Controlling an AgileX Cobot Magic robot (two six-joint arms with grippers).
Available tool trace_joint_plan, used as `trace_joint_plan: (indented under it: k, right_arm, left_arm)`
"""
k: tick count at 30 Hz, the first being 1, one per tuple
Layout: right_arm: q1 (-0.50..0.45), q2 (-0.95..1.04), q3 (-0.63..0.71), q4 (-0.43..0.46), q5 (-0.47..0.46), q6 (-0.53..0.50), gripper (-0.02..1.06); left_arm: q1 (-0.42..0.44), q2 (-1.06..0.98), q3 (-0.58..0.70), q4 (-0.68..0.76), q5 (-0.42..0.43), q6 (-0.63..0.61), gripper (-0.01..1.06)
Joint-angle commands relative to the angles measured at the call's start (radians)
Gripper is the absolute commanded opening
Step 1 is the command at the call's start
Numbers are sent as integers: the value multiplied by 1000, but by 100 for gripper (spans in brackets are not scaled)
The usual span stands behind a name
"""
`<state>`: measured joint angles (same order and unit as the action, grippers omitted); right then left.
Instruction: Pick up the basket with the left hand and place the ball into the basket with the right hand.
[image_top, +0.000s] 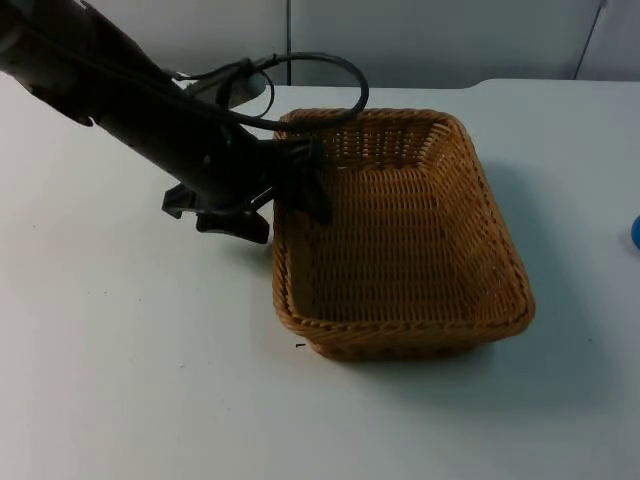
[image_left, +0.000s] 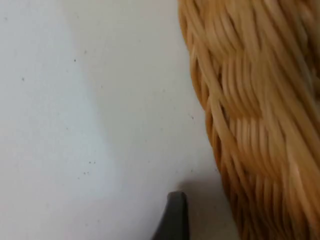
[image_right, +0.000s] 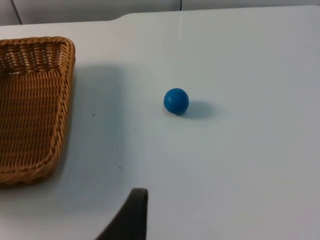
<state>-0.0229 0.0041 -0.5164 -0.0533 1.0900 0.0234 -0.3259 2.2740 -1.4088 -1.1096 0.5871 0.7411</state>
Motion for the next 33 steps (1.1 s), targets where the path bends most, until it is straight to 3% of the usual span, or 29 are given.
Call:
trace_joint_plan:
  k: [1, 4, 8, 9, 14, 15, 19, 21, 33]
  right_arm:
    - [-7, -4, 8, 2, -11, 3, 104]
    - [-7, -4, 8, 2, -11, 3, 104]
    - [-7, -4, 8, 2, -11, 3, 104]
    - [-7, -4, 8, 2, -11, 3, 104]
    - [-7, -4, 8, 2, -11, 3, 104]
    - [-7, -4, 8, 2, -11, 3, 104]
    - [-7, -4, 8, 2, -11, 3, 104]
    - [-7, -4, 8, 2, -11, 3, 104]
    - [-7, -4, 8, 2, -11, 3, 104]
  left_arm:
    - [-8, 14, -20, -10, 15, -31, 72]
    - [-16, 16, -29, -7, 10, -46, 70]
    - [-36, 26, -55, -11, 2, -57, 48]
    - [-36, 26, -55, -11, 2, -57, 48]
    - [-49, 35, -70, -13, -23, -129, 25]
    - [-49, 35, -70, -13, -23, -129, 25]
    - [-49, 35, -70, -13, -44, -175, 4]
    - [-49, 35, -70, -13, -52, -189, 0]
    - [-49, 22, -66, -8, -38, -358, 0]
